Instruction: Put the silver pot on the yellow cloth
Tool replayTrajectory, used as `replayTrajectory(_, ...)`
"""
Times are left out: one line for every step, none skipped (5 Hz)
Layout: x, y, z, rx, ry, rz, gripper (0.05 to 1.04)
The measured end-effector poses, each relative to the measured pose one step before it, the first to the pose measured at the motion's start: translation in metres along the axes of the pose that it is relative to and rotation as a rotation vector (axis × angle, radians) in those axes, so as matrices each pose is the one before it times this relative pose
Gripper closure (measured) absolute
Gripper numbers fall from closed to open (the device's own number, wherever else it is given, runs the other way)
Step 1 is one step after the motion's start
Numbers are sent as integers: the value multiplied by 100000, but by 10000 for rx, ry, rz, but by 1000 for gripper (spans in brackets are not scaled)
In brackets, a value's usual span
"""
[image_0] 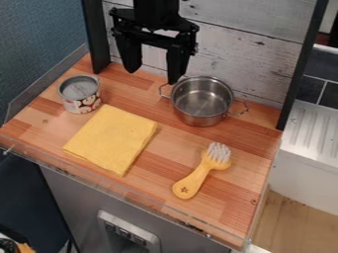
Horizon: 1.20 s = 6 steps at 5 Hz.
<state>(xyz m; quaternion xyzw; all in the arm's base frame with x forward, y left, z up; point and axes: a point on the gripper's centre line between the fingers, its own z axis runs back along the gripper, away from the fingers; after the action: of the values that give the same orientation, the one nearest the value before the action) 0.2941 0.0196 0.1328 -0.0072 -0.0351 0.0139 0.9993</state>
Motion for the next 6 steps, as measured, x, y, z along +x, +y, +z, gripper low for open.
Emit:
replayTrajectory(-82,-55,-931,-59,319,-8,83)
replayTrajectory(1227,-404,-1570,-311,328,-444,83)
replayTrajectory(2134,-802,-1355,198,197,-719,83)
replayTrajectory(1811,-387,-2362,435,126,-666,83)
replayTrajectory(1363,-441,-2811,518,-173,-39,83)
replayTrajectory(816,-138,-1551,165,-430,457,83)
